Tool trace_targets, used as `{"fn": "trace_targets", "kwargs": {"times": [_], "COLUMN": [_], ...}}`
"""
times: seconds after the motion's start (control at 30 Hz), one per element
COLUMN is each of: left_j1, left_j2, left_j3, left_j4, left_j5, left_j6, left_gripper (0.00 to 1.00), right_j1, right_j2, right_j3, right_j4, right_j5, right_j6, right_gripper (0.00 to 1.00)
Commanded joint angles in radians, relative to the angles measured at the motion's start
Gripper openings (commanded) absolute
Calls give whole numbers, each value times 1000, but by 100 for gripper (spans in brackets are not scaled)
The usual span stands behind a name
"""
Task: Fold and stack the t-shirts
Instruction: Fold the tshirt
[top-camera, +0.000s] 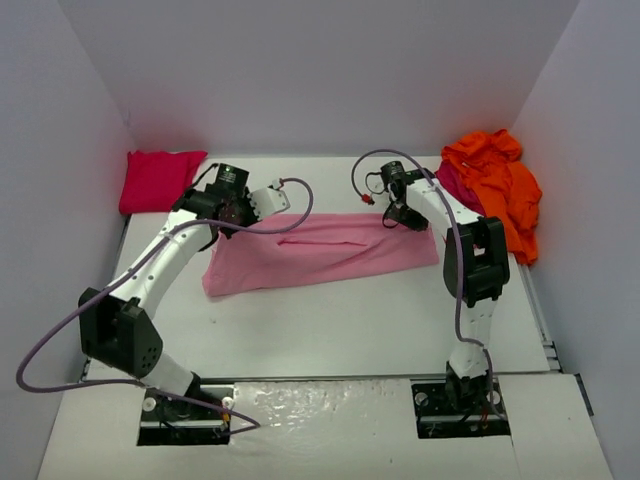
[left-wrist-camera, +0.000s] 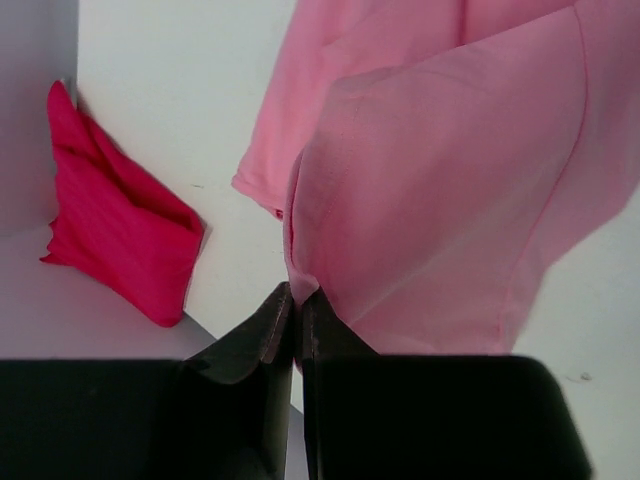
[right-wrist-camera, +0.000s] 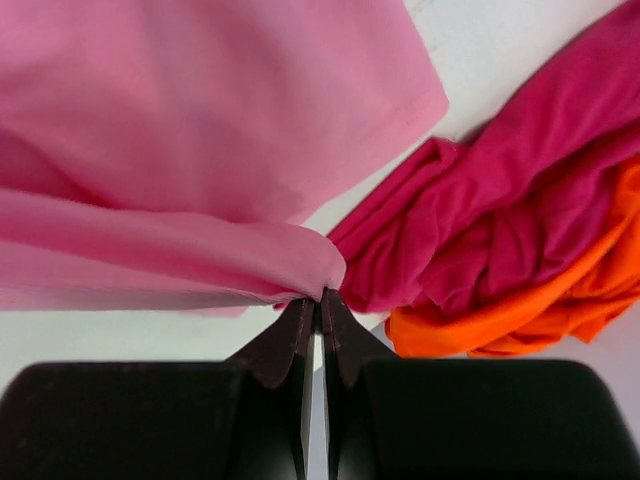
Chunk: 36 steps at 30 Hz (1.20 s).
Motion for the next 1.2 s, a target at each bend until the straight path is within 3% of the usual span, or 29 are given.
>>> {"fn": "trace_targets", "kwargs": {"times": [0.0, 0.4, 0.67, 0.87, 1.17], "left_j1": [88, 181, 176, 173, 167], "left_j2": [60, 320, 334, 343, 294], "left_j3": [111, 282, 269, 349, 163], "left_j4": [174, 248, 286, 216, 248], "left_j5": [-11, 55, 64, 94, 100], "left_j6": [46, 73, 84, 107, 144], "left_gripper": [0, 0, 0, 0, 0], "right_j1": [-64, -128, -114, -94, -88], "right_j2": [61, 165, 214, 220, 212], "right_j3": [96, 151, 195, 222, 187], "right_j4": [-30, -21, -19, -22, -34], "right_j5": [22, 8, 24, 56, 64], "right_j6": [13, 41, 55, 61, 73], "right_gripper": [0, 0, 0, 0, 0]}}
